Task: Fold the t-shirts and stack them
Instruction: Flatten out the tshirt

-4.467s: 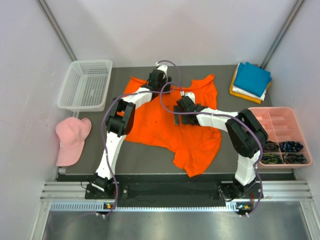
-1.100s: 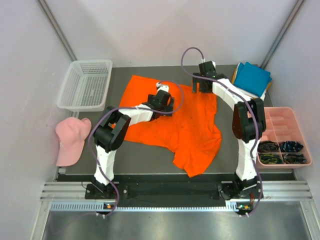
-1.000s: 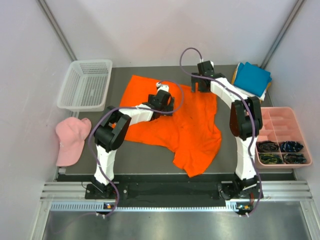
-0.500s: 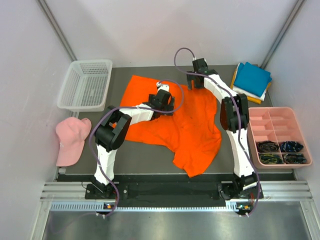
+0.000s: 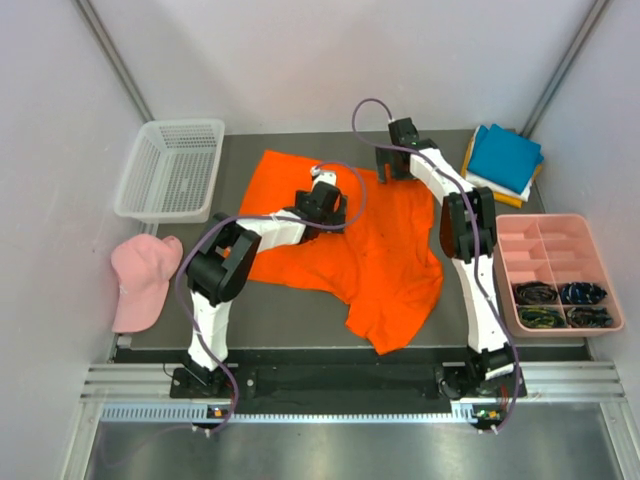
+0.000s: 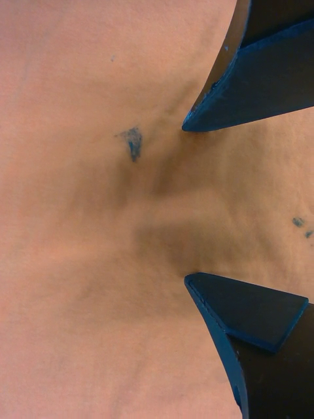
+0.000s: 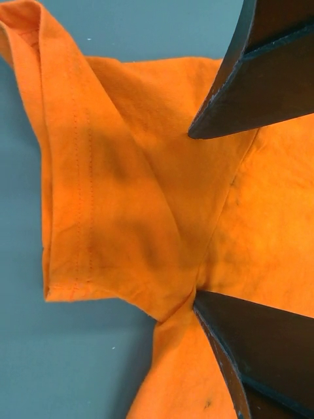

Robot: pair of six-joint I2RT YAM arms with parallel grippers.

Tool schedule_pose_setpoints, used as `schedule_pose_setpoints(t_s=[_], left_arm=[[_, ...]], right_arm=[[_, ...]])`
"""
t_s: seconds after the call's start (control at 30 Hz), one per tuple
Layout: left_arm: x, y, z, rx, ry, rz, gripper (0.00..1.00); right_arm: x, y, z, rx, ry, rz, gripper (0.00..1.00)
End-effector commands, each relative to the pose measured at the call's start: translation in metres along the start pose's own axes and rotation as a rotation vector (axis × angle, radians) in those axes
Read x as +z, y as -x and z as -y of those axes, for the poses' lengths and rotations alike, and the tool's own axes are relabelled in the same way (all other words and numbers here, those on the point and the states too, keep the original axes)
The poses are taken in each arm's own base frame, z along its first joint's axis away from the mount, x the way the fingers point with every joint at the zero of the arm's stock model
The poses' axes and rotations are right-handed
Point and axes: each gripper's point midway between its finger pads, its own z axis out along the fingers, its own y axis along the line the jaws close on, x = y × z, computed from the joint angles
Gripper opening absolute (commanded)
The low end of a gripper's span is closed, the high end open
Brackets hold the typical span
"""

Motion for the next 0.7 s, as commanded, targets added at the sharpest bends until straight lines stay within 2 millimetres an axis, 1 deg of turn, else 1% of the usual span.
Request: schedule_pose_setpoints(t_s=[0.0, 0.03, 0.07, 0.1, 0.13, 0.17, 0.2, 0.23, 0.27, 0.33, 0.37, 0.4, 0.43, 0.47, 0.5, 0.53, 0.57, 0.6, 0.63, 0.67], left_arm=[[-0.012, -0.057, -0.028, 0.098, 0.083, -0.175, 0.92], [-0.013, -0.057, -0.029, 0.102, 0.089, -0.174, 0.92], [-0.013, -0.056, -0.031, 0.103, 0.094, -0.174, 0.92], [-0.015, -0.056, -0.031, 0.102, 0.093, -0.173, 0.92], [-0.016, -0.055, -0.031, 0.102, 0.094, -0.171, 0.92], [-0.017, -0.055, -0.032, 0.102, 0.093, -0.171, 0.92], [-0.02, -0.052, -0.031, 0.097, 0.086, -0.161, 0.92], [-0.022, -0.05, -0.03, 0.094, 0.08, -0.156, 0.92], [-0.024, -0.047, -0.029, 0.086, 0.073, -0.149, 0.92], [-0.033, -0.028, -0.024, 0.066, 0.051, -0.102, 0.92], [-0.036, -0.022, -0.023, 0.058, 0.045, -0.084, 0.93], [-0.045, -0.007, -0.021, 0.044, 0.031, -0.05, 0.93], [-0.049, 0.002, -0.018, 0.037, 0.02, -0.027, 0.94], [-0.054, 0.011, -0.017, 0.034, 0.014, -0.008, 0.94], [-0.063, 0.027, -0.015, 0.021, 0.002, 0.031, 0.95], [-0.068, 0.034, -0.014, 0.017, -0.003, 0.046, 0.95], [-0.073, 0.041, -0.014, 0.012, -0.006, 0.064, 0.96], [-0.081, 0.05, -0.015, 0.004, -0.013, 0.09, 0.96], [-0.085, 0.054, -0.016, 0.004, -0.012, 0.103, 0.96], [-0.088, 0.056, -0.017, 0.008, -0.01, 0.109, 0.96]], right_arm=[[-0.039, 0.033, 0.004, 0.054, 0.032, 0.118, 0.99], [-0.062, 0.054, 0.005, 0.077, 0.048, 0.193, 0.99], [-0.069, 0.052, 0.006, 0.084, 0.052, 0.195, 0.99], [-0.079, 0.058, 0.007, 0.089, 0.057, 0.214, 0.99], [-0.1, 0.069, 0.01, 0.102, 0.066, 0.247, 0.99], [-0.109, 0.073, 0.012, 0.108, 0.065, 0.258, 0.99], [-0.118, 0.075, 0.01, 0.109, 0.077, 0.264, 0.99], [-0.128, 0.078, 0.013, 0.12, 0.081, 0.272, 0.99], [-0.144, 0.079, 0.015, 0.127, 0.085, 0.282, 0.99], [-0.163, 0.077, 0.019, 0.155, 0.083, 0.298, 0.99], [-0.179, 0.07, 0.024, 0.169, 0.081, 0.308, 0.99], [-0.184, 0.064, 0.027, 0.18, 0.075, 0.306, 0.99], [-0.188, 0.057, 0.028, 0.204, 0.075, 0.299, 0.99], [-0.186, 0.037, 0.031, 0.212, 0.062, 0.262, 0.99], [-0.203, 0.034, 0.036, 0.234, 0.059, 0.28, 0.99], [-0.207, 0.026, 0.037, 0.259, 0.06, 0.275, 0.99], [-0.198, 0.001, 0.038, 0.257, 0.05, 0.229, 0.99], [-0.207, -0.001, 0.042, 0.274, 0.039, 0.251, 0.99], [-0.202, -0.012, 0.044, 0.283, 0.029, 0.235, 0.99], [-0.193, -0.029, 0.045, 0.277, 0.012, 0.199, 0.99]])
